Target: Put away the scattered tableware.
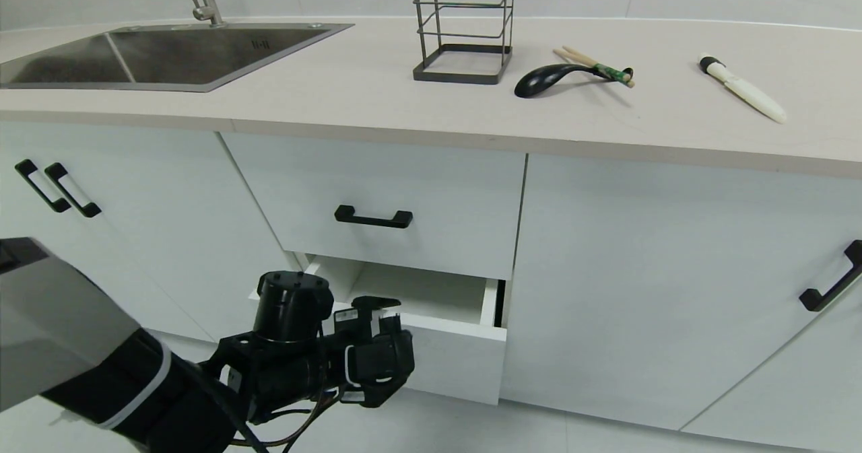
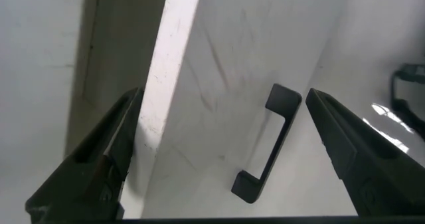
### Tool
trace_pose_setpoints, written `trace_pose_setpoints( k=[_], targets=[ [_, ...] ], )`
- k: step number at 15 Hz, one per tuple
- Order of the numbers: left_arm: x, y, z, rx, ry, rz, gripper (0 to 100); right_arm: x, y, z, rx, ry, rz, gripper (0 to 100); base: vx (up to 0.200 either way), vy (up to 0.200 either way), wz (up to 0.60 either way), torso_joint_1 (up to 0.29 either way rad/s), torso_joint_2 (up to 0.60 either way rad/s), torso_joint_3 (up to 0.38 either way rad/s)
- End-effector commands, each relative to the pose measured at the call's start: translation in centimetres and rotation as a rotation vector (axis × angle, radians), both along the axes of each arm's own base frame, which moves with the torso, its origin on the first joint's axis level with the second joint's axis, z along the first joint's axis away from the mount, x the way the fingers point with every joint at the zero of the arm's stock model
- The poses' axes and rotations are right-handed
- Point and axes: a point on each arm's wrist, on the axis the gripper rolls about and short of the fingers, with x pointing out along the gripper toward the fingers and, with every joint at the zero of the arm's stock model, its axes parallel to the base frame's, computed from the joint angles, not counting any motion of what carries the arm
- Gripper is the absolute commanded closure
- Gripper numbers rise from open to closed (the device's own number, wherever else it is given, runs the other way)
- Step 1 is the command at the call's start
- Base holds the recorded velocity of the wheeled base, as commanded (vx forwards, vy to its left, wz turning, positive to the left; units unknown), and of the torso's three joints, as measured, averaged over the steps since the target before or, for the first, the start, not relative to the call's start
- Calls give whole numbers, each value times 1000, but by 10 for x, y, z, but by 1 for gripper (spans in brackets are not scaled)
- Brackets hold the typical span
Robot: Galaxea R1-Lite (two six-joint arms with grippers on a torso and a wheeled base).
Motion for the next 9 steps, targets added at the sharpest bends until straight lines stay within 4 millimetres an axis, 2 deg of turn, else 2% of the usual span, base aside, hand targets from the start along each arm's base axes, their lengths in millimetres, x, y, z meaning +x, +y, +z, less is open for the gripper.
trace_pose_setpoints(
  k=[1, 3, 6, 9],
  targets=[
    [-25, -2, 12, -17, -17, -42, 0, 0, 0, 0, 0, 2, 1, 100, 0, 0, 0, 0, 0, 0],
    [-37, -6, 16, -35, -4, -65, 0, 0, 0, 0, 0, 1, 1, 100, 0, 0, 0, 0, 0, 0],
    [-54, -1, 14, -29, 21, -81, 0, 0, 0, 0, 0, 1, 1, 100, 0, 0, 0, 0, 0, 0],
    [-59, -1, 11, -19, 37, -90, 0, 0, 0, 0, 0, 1, 1, 100, 0, 0, 0, 0, 0, 0]
  ],
)
